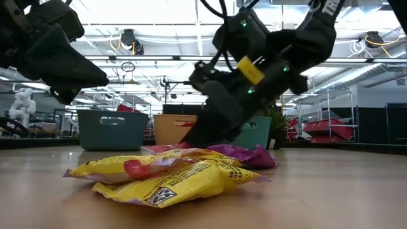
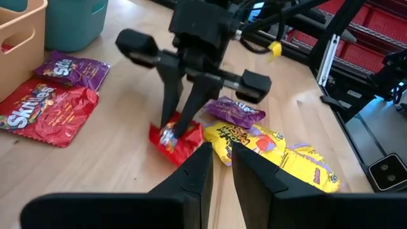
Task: Sort candy
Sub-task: Put the red candy into the yellow bin, then put the yellow candy into the blue bin
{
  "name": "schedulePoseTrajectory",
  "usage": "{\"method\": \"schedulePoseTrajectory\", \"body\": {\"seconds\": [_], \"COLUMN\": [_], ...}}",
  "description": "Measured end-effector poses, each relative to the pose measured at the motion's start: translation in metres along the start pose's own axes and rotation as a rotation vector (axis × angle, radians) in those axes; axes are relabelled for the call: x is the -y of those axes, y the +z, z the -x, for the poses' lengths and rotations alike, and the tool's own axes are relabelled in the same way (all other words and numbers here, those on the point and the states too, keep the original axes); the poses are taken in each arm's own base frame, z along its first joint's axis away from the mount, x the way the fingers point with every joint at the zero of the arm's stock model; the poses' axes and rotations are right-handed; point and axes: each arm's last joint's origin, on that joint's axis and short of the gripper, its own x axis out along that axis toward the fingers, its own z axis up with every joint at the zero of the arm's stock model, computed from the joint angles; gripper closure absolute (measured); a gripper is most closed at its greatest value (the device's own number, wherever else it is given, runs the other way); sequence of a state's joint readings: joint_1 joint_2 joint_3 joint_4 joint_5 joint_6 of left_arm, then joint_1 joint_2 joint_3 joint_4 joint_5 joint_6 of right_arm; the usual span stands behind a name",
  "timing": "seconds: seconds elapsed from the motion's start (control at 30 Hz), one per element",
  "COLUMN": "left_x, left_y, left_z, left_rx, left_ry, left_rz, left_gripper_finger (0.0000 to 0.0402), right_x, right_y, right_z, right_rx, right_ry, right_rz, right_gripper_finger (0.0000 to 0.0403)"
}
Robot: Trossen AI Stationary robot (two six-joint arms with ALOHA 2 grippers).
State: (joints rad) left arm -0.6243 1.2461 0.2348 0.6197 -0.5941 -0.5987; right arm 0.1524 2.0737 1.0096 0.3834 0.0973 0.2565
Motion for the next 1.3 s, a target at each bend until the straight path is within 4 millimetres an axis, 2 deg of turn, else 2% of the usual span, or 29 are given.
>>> {"method": "schedulePoseTrajectory", "body": {"seconds": [0.1,0.27,0.47,0.53,0.7,0.87,0.97,1.1,1.3], "left_x": [0.000,0.000,0.000,0.000,0.000,0.000,-0.001,-0.001,-0.001], "left_y": [0.000,0.000,0.000,0.000,0.000,0.000,0.000,-0.001,-0.001], "left_z": [0.000,0.000,0.000,0.000,0.000,0.000,0.000,0.000,0.000], "left_rx": [0.000,0.000,0.001,0.002,0.004,0.001,0.000,-0.003,-0.005], "left_ry": [0.000,0.001,0.002,0.004,0.006,0.009,0.009,0.009,0.005], "left_rz": [0.000,-0.002,-0.002,-0.002,-0.002,-0.005,-0.005,-0.007,-0.007], "left_gripper_finger": [0.0333,0.0333,0.0333,0.0333,0.0333,0.0333,0.0333,0.0333,0.0333], "right_x": [-0.001,0.002,0.028,0.043,0.078,0.118,0.134,0.144,0.141], "right_y": [0.014,0.058,0.092,0.105,0.125,0.149,0.151,0.151,0.152], "right_z": [0.016,0.053,0.082,0.085,0.072,0.072,0.074,0.079,0.082], "right_rx": [0.011,0.181,0.313,0.322,0.213,0.260,0.244,0.224,0.219], "right_ry": [0.002,0.015,-0.088,-0.125,-0.231,-0.405,-0.405,-0.409,-0.407], "right_rz": [0.008,0.026,0.019,0.003,0.062,-0.021,-0.044,-0.073,-0.041], "right_gripper_finger": [0.0371,0.0373,0.0373,0.0371,0.0369,0.0363,0.0335,0.0268,0.0157]}}
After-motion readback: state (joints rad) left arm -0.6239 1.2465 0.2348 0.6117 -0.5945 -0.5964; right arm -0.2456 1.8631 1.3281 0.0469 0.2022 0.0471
